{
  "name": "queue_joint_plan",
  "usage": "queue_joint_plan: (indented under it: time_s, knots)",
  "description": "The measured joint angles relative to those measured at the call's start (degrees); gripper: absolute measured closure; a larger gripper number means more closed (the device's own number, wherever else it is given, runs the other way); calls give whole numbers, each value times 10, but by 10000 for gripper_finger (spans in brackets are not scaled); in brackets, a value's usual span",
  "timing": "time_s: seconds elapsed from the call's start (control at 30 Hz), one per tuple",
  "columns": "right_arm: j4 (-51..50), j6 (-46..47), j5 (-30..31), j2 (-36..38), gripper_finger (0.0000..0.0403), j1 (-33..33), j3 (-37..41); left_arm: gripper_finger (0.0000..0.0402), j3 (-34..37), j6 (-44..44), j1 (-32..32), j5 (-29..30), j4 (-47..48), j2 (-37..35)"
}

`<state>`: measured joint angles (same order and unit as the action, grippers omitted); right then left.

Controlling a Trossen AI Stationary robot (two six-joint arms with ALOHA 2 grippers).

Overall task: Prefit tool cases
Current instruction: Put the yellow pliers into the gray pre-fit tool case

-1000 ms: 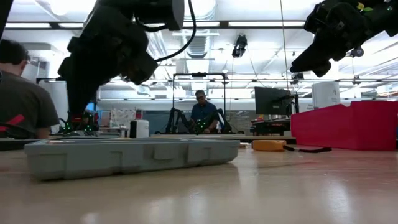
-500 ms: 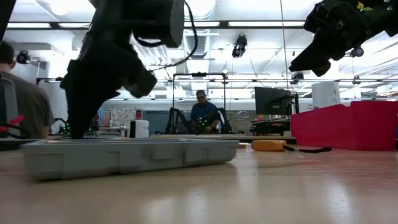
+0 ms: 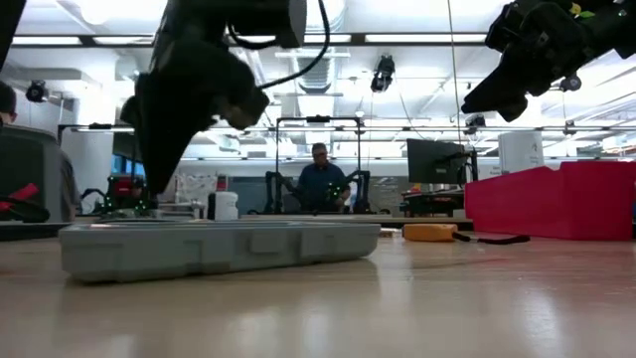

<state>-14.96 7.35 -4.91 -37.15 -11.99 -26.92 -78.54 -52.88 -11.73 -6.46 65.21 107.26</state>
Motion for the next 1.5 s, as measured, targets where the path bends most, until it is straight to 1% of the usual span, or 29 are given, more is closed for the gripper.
queue_joint_plan:
  time_s: [0.2, 0.37, 0.47, 0.57, 0.67, 0.8, 0.97, 1.1, 1.23, 1.5]
  knots:
    - [2, -5, 0, 0, 306, 0, 0, 402, -7, -5, 2, 5, 2, 2]
    - [3, -5, 0, 0, 313, 0, 0, 402, 4, -8, 3, 23, -4, 1]
    - [3, -5, 0, 0, 319, 0, 0, 402, 35, 0, 7, 25, -25, 1]
    - [3, -5, 0, 0, 323, 0, 0, 402, 78, -1, 15, 21, -73, -2]
    - [2, -4, 0, 0, 326, 0, 0, 402, 94, -1, 20, 12, -97, -2]
    - [3, -3, 0, 0, 326, 0, 0, 402, 67, 5, 22, 15, -63, -2]
    - [2, -3, 0, 0, 318, 0, 0, 402, 6, 14, 25, 50, -2, -8]
    - [4, -4, 0, 0, 312, 0, 0, 402, -22, 20, 29, 80, 4, -9]
    - [3, -4, 0, 0, 309, 0, 0, 402, -24, 26, 37, 92, -2, -8]
    - [3, -4, 0, 0, 320, 0, 0, 397, 6, 25, 54, 90, -2, -8]
